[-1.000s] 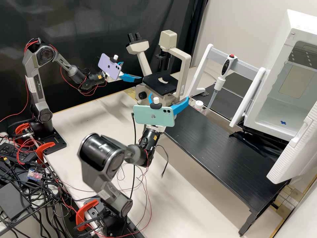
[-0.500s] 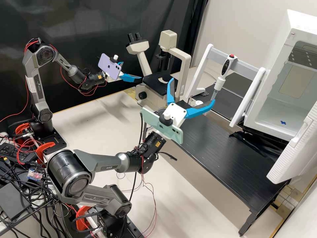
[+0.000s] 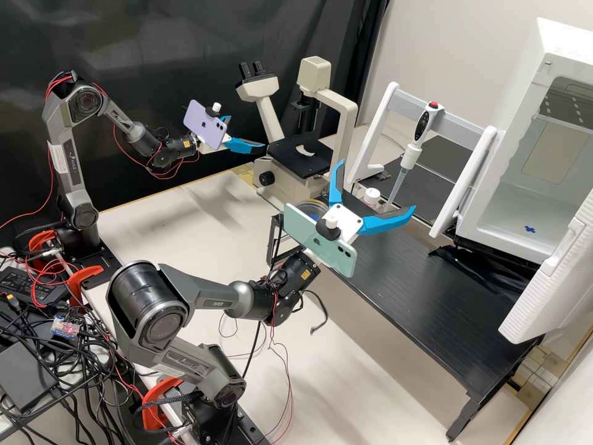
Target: Move the petri dish to the bench
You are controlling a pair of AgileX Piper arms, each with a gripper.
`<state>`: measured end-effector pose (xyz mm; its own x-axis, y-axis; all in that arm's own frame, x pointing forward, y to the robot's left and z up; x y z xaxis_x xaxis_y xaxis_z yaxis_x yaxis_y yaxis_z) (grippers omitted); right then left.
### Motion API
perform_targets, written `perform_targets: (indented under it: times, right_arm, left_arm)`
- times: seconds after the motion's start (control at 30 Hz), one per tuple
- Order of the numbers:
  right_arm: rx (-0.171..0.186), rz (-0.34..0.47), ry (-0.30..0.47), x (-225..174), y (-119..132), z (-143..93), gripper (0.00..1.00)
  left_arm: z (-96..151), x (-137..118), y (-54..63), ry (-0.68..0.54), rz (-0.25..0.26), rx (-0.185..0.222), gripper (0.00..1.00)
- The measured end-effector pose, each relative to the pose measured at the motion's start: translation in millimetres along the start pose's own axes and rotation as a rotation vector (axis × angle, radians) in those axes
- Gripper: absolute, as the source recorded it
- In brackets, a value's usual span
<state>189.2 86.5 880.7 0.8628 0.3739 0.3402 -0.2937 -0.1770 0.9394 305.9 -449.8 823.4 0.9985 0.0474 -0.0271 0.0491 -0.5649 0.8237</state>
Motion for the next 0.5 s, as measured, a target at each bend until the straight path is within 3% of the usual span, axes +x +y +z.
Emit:
perform_targets:
  times: [0.5]
  right_arm:
    - [0.013,-0.002,-0.082,13.8,-6.3,19.0,1.0]
  left_arm:
    - [0.0,0.0,0.0,0.0,0.0,0.0,1.0]
